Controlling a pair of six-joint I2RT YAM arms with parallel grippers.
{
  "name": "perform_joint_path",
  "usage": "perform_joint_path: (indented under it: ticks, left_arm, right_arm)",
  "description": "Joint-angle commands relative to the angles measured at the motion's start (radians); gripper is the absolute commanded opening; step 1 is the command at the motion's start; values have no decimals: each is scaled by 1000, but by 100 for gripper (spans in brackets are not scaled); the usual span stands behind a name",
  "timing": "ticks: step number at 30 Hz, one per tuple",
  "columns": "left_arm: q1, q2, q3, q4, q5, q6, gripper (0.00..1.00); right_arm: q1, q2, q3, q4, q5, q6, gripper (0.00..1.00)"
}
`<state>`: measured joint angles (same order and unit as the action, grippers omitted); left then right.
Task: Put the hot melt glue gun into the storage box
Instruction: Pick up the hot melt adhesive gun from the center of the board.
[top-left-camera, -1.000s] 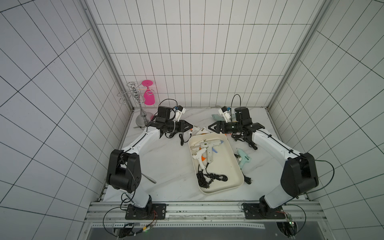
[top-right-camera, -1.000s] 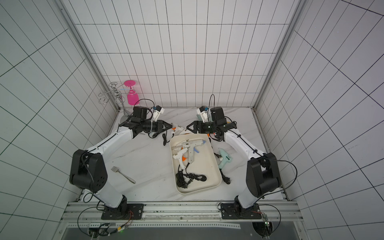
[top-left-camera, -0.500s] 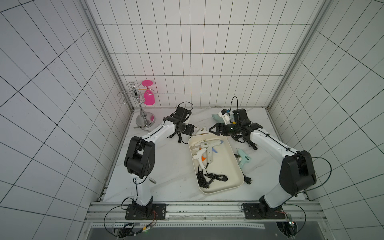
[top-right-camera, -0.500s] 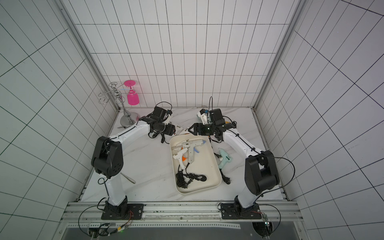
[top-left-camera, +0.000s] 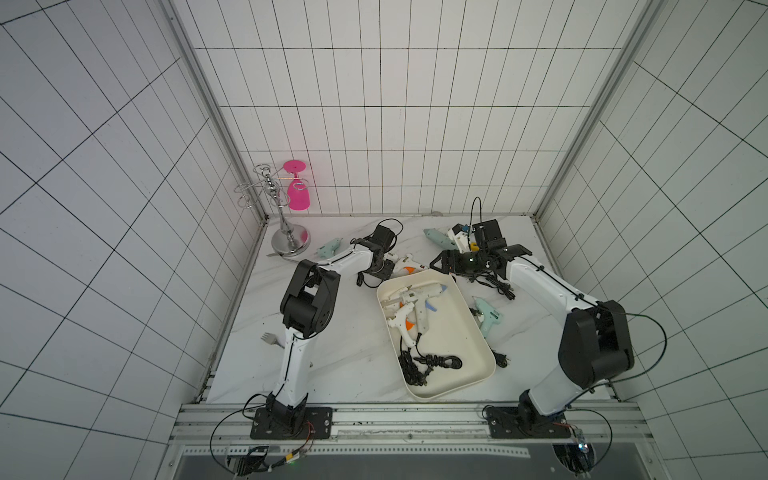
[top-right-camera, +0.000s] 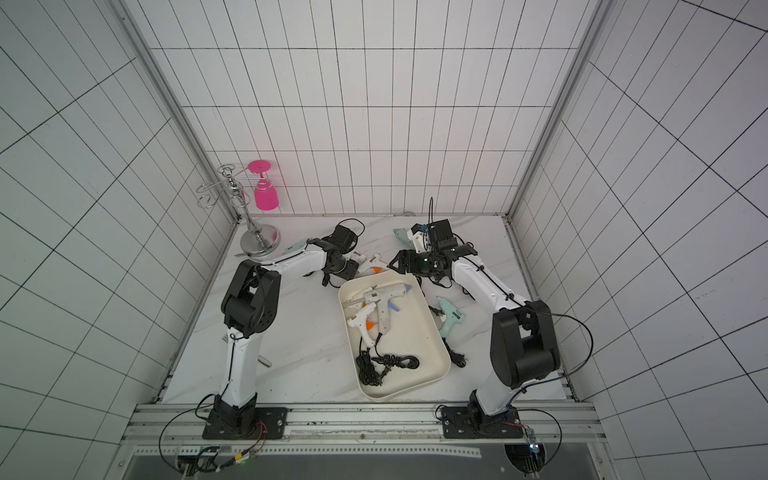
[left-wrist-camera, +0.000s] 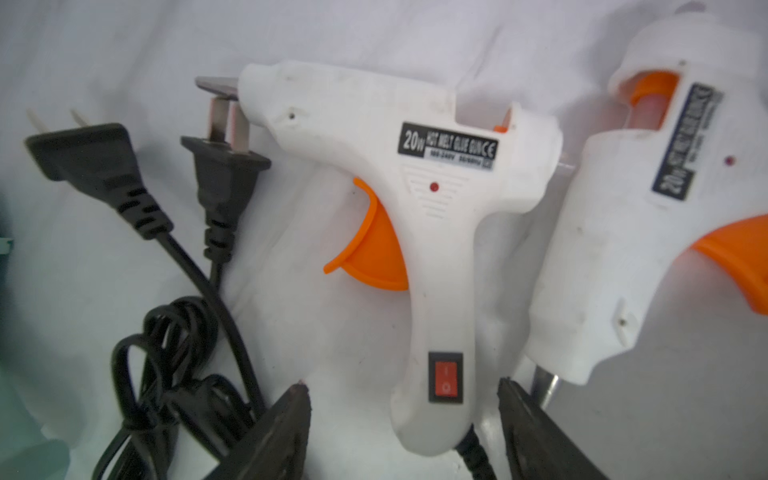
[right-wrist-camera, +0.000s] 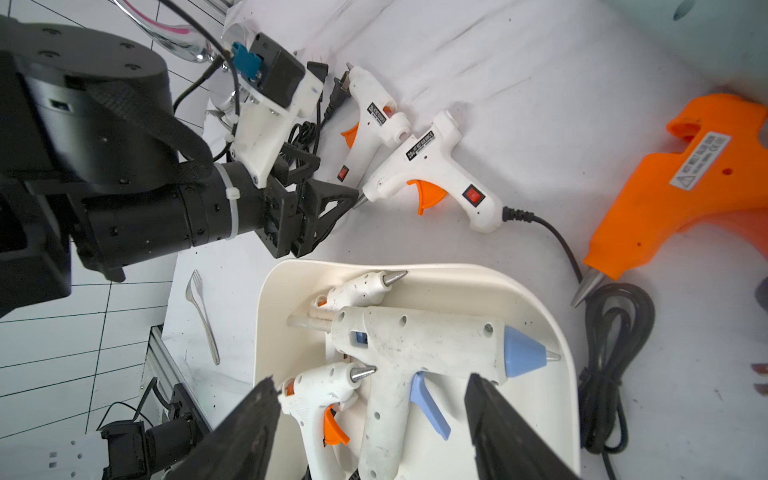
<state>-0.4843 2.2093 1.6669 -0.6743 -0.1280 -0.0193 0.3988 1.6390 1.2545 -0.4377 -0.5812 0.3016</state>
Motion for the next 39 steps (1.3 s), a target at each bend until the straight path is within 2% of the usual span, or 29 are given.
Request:
perform_joint_path:
  ticks: [1, 6, 13, 20, 23, 31, 36, 39]
  left_arm:
    - [-7, 47, 46, -5, 19, 13, 72]
    - [-7, 85, 85, -17, 62, 12, 67]
    - [-8, 122, 107, -46, 65, 27, 52]
    - [-4, 169, 149, -92, 94, 23, 25]
    - [-1, 161, 153, -96, 106, 19, 17]
    - [10, -59, 117, -8, 150, 41, 11]
    - [22, -202, 105, 53, 244, 27, 10]
    - [34, -250, 105, 67, 353, 5, 10]
  right_arm:
    - [0, 26, 4, -42, 18, -18, 73]
    - [0, 44, 14, -51, 17, -22, 73]
    - [0, 57, 16, -54, 12, -23, 72]
    - [-2, 52, 22, -55, 18, -31, 71]
    - [-3, 41, 23, -58, 27, -37, 71]
    - [-13, 6, 16, -51, 53, -51, 72]
    - [-18, -18, 15, -28, 63, -50, 74]
    - [-26, -26, 25, -23, 63, -56, 74]
